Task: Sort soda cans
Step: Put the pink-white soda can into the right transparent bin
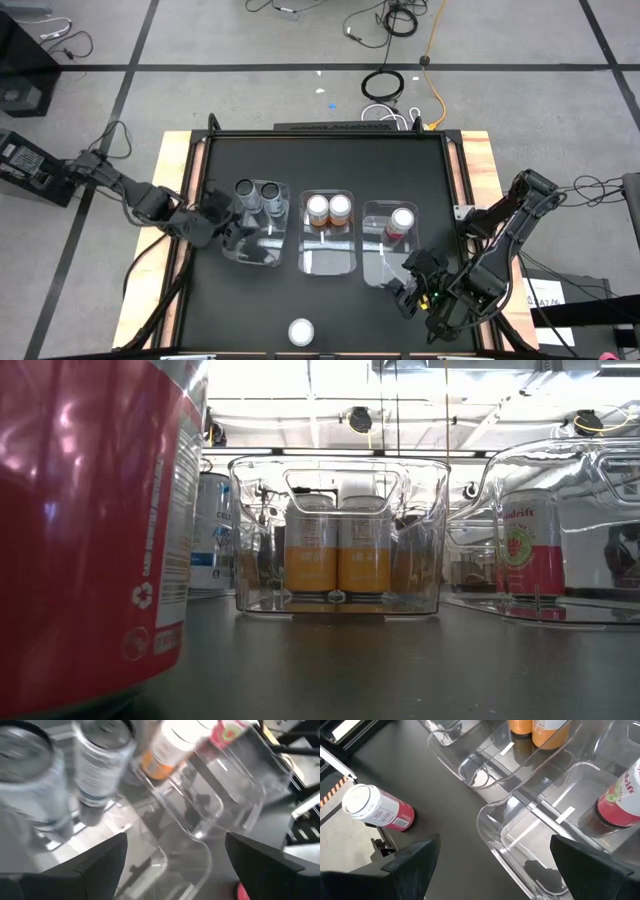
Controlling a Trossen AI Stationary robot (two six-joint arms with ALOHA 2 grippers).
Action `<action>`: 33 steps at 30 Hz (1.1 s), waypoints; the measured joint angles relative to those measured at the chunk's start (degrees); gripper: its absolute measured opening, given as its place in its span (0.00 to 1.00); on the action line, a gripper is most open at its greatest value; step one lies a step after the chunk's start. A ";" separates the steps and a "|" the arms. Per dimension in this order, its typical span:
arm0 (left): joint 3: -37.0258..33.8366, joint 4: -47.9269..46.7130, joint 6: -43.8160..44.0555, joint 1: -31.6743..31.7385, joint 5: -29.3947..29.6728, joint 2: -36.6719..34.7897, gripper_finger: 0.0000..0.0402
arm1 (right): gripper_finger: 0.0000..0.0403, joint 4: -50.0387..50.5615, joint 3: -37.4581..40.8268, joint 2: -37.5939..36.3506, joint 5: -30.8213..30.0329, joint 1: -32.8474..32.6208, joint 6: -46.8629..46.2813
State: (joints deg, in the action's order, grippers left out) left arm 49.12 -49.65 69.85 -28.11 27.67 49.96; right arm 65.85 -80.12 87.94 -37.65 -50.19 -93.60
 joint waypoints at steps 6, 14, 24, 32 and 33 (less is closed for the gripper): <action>0.02 5.64 3.06 -6.66 0.98 5.45 0.86 | 0.92 0.03 0.00 0.00 -1.75 0.00 0.08; 0.02 8.18 2.93 -11.16 -4.07 9.96 0.86 | 0.92 -0.61 0.00 0.00 -1.67 0.80 10.94; 0.02 9.06 -1.66 -13.19 -14.85 13.18 0.86 | 0.92 -16.04 0.00 0.49 -5.79 6.87 26.29; 0.02 10.70 -15.18 -14.72 -13.21 13.72 0.86 | 0.92 -49.54 -0.02 8.29 0.54 9.21 56.04; 0.02 10.88 -17.51 -14.79 -13.00 13.72 0.86 | 0.92 -52.33 -0.02 9.37 0.62 9.31 57.47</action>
State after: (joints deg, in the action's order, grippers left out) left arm 49.15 -38.77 52.34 -42.90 14.67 63.68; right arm 13.51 -80.14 97.31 -37.03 -40.88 -36.12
